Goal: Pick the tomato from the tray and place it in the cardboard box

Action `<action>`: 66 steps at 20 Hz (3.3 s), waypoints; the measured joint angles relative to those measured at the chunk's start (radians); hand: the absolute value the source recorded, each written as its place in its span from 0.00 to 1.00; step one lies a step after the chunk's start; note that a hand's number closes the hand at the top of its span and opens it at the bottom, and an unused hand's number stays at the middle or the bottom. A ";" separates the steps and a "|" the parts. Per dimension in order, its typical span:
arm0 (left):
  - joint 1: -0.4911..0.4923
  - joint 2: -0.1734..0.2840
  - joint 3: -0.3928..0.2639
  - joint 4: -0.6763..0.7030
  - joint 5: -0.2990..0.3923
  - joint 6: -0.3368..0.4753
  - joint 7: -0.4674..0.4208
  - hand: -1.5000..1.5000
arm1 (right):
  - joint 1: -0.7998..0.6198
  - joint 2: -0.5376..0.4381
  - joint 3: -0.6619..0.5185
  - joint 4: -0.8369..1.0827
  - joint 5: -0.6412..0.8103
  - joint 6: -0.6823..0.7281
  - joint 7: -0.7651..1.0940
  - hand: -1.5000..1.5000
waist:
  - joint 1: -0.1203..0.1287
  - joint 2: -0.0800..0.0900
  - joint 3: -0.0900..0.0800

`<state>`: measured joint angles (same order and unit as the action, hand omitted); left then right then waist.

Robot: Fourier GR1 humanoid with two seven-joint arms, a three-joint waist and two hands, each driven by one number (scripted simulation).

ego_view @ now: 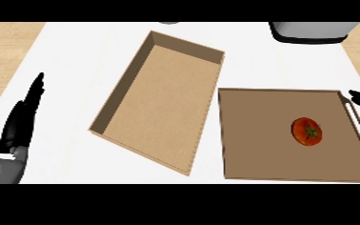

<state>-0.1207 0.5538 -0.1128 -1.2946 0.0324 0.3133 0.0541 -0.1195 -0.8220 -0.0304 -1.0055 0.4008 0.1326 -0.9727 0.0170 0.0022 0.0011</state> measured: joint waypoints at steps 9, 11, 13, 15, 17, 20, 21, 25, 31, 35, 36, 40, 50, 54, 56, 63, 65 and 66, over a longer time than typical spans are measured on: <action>0.020 -0.003 0.036 -0.025 -0.020 -0.020 0.014 0.50 | -0.082 0.022 0.135 -0.055 0.215 0.035 0.206 0.00 | -0.009 -0.002 -0.001; 0.022 -0.011 0.044 -0.029 -0.032 -0.022 0.015 0.50 | -0.115 0.041 0.145 -0.025 0.257 0.035 0.231 0.00 | -0.009 -0.002 -0.001; 0.021 -0.030 0.049 -0.012 -0.046 -0.025 -0.003 0.50 | -0.139 0.064 0.156 -0.026 0.294 0.042 0.270 0.00 | -0.010 -0.002 -0.001; 0.014 -0.038 0.064 0.005 -0.054 -0.041 -0.011 0.50 | -0.155 0.083 0.158 -0.030 0.324 0.052 0.296 0.00 | -0.012 -0.002 -0.001; 0.024 -0.046 0.078 -0.017 -0.067 -0.051 0.002 0.50 | -0.156 0.101 0.146 -0.010 0.351 0.039 0.286 0.00 | -0.012 -0.002 -0.001; 0.017 -0.055 0.102 -0.018 -0.082 -0.077 0.008 0.50 | -0.164 0.131 0.139 -0.011 0.389 0.041 0.297 0.00 | -0.014 -0.002 -0.001; 0.039 -0.064 0.100 -0.046 -0.092 -0.073 0.016 0.50 | -0.162 0.137 0.135 -0.015 0.396 0.045 0.300 0.00 | -0.013 -0.002 -0.001; 0.041 -0.091 0.125 -0.045 -0.122 -0.089 0.014 0.50 | -0.143 0.149 0.114 -0.044 0.423 0.073 0.288 0.00 | -0.015 -0.002 -0.001; 0.029 -0.103 0.161 -0.042 -0.147 -0.118 0.021 0.50 | -0.089 0.164 0.094 -0.153 0.417 0.135 0.266 0.00 | -0.018 -0.003 -0.001; 0.026 -0.103 0.187 -0.056 -0.153 -0.148 0.037 0.50 | -0.043 0.182 0.085 -0.229 0.426 0.150 0.255 0.00 | -0.019 -0.003 -0.001; 0.023 -0.103 0.199 -0.042 -0.153 -0.158 0.025 0.50 | -0.033 0.186 0.082 -0.253 0.428 0.161 0.259 0.00 | -0.019 -0.003 -0.001; 0.017 -0.121 0.217 -0.017 -0.169 -0.168 0.006 0.50 | -0.001 0.213 0.087 -0.307 0.475 0.172 0.306 0.00 | -0.019 -0.003 -0.001; 0.030 -0.151 0.241 -0.056 -0.212 -0.181 0.021 0.50 | -0.026 0.295 0.090 -0.226 0.606 0.138 0.404 1.00 | -0.015 -0.003 -0.001; 0.033 -0.152 0.252 -0.057 -0.216 -0.192 0.015 0.50 | -0.045 0.323 0.070 -0.192 0.637 0.020 0.381 1.00 | -0.014 -0.004 -0.006; 0.043 -0.160 0.248 -0.079 -0.220 -0.191 0.025 0.50 | -0.057 0.336 0.058 -0.170 0.652 -0.038 0.374 1.00 | -0.013 -0.006 -0.009; 0.020 -0.172 0.256 -0.045 -0.236 -0.196 0.013 0.50 | -0.105 0.377 0.025 -0.112 0.688 -0.177 0.353 1.00 | -0.018 -0.006 -0.013; 0.020 -0.172 0.258 -0.053 -0.235 -0.203 0.015 0.50 | -0.174 0.401 0.036 -0.071 0.703 -0.146 0.376 1.00 | -0.012 -0.005 -0.012; 0.011 -0.168 0.258 -0.053 -0.233 -0.211 0.018 0.50 | -0.220 0.413 0.038 -0.037 0.702 -0.125 0.384 1.00 | -0.007 -0.003 -0.010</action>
<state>-0.1102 0.3860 0.1454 -1.3476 -0.2009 0.1028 0.0723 -0.3395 -0.4095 0.0072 -1.0428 1.1032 0.0073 -0.5892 0.0098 -0.0008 -0.0086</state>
